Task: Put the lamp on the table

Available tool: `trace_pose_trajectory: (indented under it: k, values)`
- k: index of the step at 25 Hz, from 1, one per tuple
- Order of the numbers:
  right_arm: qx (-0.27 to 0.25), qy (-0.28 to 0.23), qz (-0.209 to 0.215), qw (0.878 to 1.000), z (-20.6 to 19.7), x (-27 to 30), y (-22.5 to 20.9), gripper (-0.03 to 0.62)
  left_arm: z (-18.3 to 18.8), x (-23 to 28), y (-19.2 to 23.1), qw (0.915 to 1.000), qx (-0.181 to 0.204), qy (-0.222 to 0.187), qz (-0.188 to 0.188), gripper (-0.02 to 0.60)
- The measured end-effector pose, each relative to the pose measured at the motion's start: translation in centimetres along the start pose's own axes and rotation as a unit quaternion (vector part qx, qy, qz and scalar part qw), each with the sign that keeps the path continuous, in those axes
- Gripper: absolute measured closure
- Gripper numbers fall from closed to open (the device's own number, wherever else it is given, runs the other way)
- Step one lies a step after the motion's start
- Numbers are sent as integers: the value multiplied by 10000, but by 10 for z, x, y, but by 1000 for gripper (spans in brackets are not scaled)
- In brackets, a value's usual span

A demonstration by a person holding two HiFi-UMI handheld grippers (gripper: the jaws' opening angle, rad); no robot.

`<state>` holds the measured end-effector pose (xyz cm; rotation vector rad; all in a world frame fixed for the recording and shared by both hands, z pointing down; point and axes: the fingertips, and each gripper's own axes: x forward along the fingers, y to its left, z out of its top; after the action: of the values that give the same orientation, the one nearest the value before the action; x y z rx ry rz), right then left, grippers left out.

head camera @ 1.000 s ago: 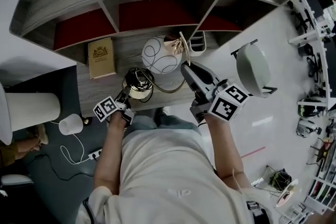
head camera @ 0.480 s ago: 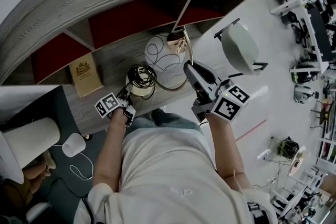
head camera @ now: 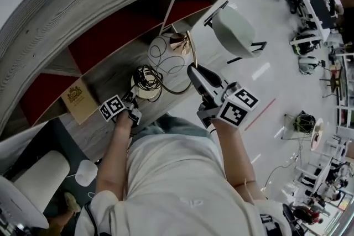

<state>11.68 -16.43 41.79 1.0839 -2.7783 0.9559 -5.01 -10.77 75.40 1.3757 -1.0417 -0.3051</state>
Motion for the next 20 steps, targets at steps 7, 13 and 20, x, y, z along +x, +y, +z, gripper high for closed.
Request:
trace_pose_trajectory:
  k: [7,13,20]
  values:
    - [46,-55,-384,9992,-6,-1,-8,525,-2,27,3,9992,35,385,-94,446]
    - [166,-91,-621,9979,-13,-2,-15,526,-8,37,9,9979,43,641,-23,446]
    - [270,-171,-640,9974,-16,1,-8,526,-9,43,12,9977,-2,679,8,440]
